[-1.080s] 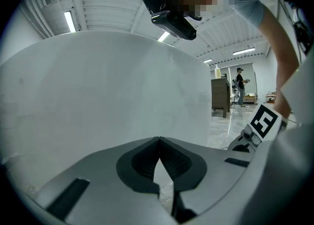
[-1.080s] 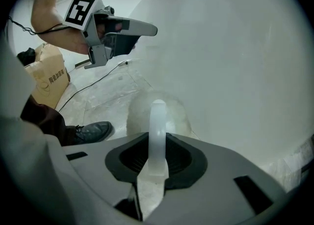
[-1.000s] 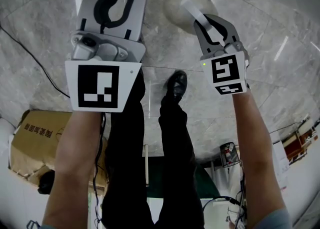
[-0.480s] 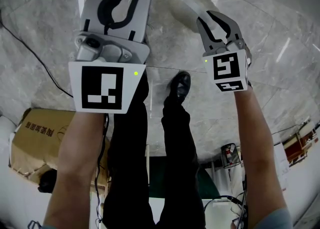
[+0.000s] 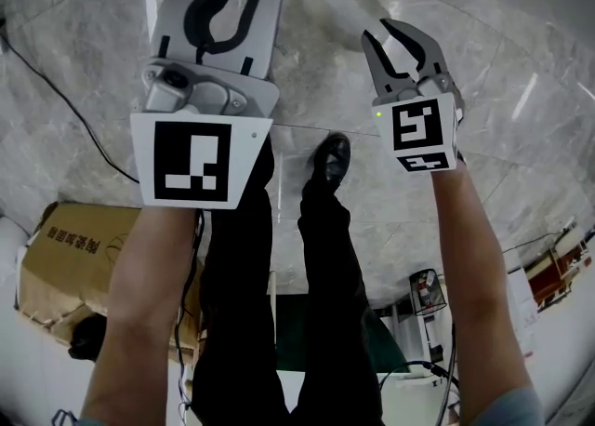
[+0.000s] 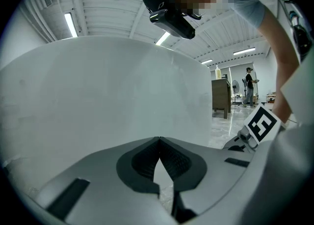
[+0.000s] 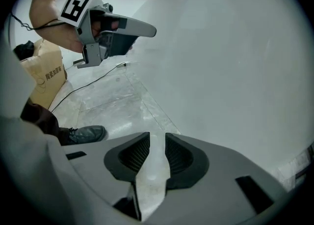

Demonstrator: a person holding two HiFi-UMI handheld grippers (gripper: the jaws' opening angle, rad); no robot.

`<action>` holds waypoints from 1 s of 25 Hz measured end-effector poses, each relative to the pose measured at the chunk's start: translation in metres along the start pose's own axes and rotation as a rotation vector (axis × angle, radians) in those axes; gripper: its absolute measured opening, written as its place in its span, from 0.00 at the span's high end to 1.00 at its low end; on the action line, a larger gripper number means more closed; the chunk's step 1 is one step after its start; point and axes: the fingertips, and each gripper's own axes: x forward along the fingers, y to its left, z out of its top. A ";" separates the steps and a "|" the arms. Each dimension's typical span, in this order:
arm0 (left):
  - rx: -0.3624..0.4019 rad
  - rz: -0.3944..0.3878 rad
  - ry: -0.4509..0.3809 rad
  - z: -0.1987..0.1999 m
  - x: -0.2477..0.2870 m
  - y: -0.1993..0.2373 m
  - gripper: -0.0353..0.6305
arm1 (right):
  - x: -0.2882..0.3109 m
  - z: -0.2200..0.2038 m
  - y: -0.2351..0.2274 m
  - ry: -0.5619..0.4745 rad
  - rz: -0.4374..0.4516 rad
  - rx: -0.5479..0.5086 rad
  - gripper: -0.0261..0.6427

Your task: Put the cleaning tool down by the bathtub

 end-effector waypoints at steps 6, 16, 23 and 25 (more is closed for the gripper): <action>-0.004 0.005 -0.047 0.045 -0.003 -0.006 0.92 | -0.035 0.040 -0.013 -0.065 -0.045 0.023 0.80; -0.026 0.031 -0.127 0.178 -0.020 -0.015 0.92 | -0.159 0.164 -0.062 -0.328 -0.175 0.038 0.85; -0.026 0.061 -0.220 0.311 -0.057 -0.022 0.92 | -0.292 0.266 -0.088 -0.548 -0.290 0.121 0.91; -0.017 0.056 -0.239 0.351 -0.069 -0.028 0.92 | -0.333 0.291 -0.093 -0.602 -0.322 0.160 0.93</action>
